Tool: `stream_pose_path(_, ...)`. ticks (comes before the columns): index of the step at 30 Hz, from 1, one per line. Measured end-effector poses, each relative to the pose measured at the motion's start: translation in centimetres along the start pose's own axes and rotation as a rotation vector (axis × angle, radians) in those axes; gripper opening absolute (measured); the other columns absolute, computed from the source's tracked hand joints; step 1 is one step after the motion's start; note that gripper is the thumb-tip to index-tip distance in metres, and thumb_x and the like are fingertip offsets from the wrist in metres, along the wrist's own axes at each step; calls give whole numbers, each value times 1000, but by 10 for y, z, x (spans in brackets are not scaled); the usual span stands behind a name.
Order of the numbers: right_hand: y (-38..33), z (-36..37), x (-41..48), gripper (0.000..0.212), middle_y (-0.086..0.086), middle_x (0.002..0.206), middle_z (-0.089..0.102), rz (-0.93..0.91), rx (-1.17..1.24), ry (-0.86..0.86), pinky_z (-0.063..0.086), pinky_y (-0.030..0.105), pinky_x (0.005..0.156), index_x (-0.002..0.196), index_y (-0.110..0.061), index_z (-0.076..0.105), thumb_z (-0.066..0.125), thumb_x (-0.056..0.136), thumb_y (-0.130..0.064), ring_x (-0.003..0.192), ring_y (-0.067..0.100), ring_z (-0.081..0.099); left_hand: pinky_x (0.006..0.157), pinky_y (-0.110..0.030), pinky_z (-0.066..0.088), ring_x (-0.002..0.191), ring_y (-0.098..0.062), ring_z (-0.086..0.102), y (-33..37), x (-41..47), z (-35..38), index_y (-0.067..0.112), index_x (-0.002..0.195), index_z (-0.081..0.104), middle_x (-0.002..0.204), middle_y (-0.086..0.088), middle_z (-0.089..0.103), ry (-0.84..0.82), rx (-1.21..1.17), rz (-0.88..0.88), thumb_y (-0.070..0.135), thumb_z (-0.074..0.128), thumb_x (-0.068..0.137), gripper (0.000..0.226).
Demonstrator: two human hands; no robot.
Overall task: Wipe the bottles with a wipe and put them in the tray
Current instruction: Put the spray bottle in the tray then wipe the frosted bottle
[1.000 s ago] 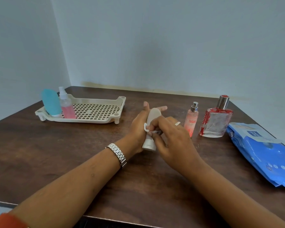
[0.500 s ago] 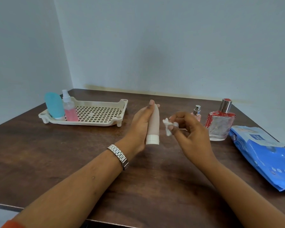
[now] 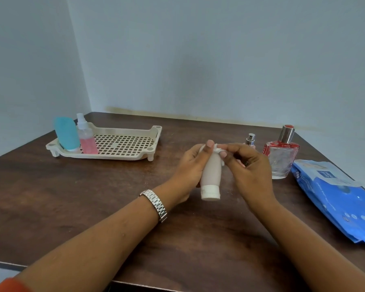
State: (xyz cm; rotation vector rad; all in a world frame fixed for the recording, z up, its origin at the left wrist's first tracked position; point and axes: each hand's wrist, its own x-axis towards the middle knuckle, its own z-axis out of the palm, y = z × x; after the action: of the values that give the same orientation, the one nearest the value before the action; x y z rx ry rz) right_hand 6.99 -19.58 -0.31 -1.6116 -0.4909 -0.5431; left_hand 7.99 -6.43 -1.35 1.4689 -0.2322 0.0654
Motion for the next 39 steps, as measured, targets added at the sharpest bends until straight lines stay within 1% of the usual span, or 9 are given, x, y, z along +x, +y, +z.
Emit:
stream_pose_path(3,2,-4,4,14,-6,93,72,-6,13,20,52,25,81,90,-20,71,64,85,-9,93,9,66,59,-23,53,72,-6,62,-3,-1,9,17,106,60,90,-1,64,-22,-4,62,46,49,90,35)
stream_pose_path(7,6,-1,0,13,-8,91,69,-169,-202,-11,48,19,79,92,-18,72,67,83,-9,89,5,63,64,-34,54,76,-17,63,-5,4,2,17,93,64,86,-9,66,115,-29,147,55,54,79,42)
stream_pose_path(9,7,2,-5,17,-9,91,67,-254,-275,-81,46,12,75,92,-18,72,68,82,-5,87,2,61,67,-40,54,74,-18,61,-4,7,-7,15,89,62,81,-6,64,206,-9,154,58,55,77,45)
stream_pose_path(15,4,10,-16,20,-12,93,62,-358,-439,-348,47,12,79,95,-17,73,67,82,-4,90,0,58,57,-30,39,62,-13,46,-3,17,-25,19,65,48,61,6,46,376,109,193,65,54,72,47)
stream_pose_path(21,6,2,-9,15,-7,91,67,-204,-302,-227,47,12,69,88,-19,72,67,83,-6,85,4,60,44,-21,43,69,-11,59,7,19,-37,13,94,58,79,0,59,356,154,172,44,62,86,32)
stream_pose_path(25,6,2,-9,18,-10,89,67,-95,-262,-199,47,11,69,85,-25,70,67,83,-7,83,2,59,54,-22,51,93,-21,66,11,21,-52,11,106,59,106,-12,66,291,157,65,29,76,78,37)
stream_pose_path(31,10,8,-8,17,-5,86,70,89,-102,-204,56,29,71,85,-26,72,66,84,-10,79,15,64,57,-21,54,90,-22,67,35,9,-90,6,104,58,110,-19,66,325,79,14,9,80,74,37)
stream_pose_path(34,10,18,-7,14,-6,87,73,175,-4,-243,55,24,70,84,-19,73,65,85,-8,79,13,67,59,-23,55,86,-20,68,46,3,-118,12,96,56,110,-16,66,412,86,14,8,79,75,31)
stream_pose_path(39,14,47,-8,18,-4,77,72,184,-135,-374,50,21,66,75,-25,71,66,84,-9,68,6,64,75,-30,57,105,-24,60,60,-2,-161,14,101,54,112,-9,61,564,240,28,10,77,78,33)
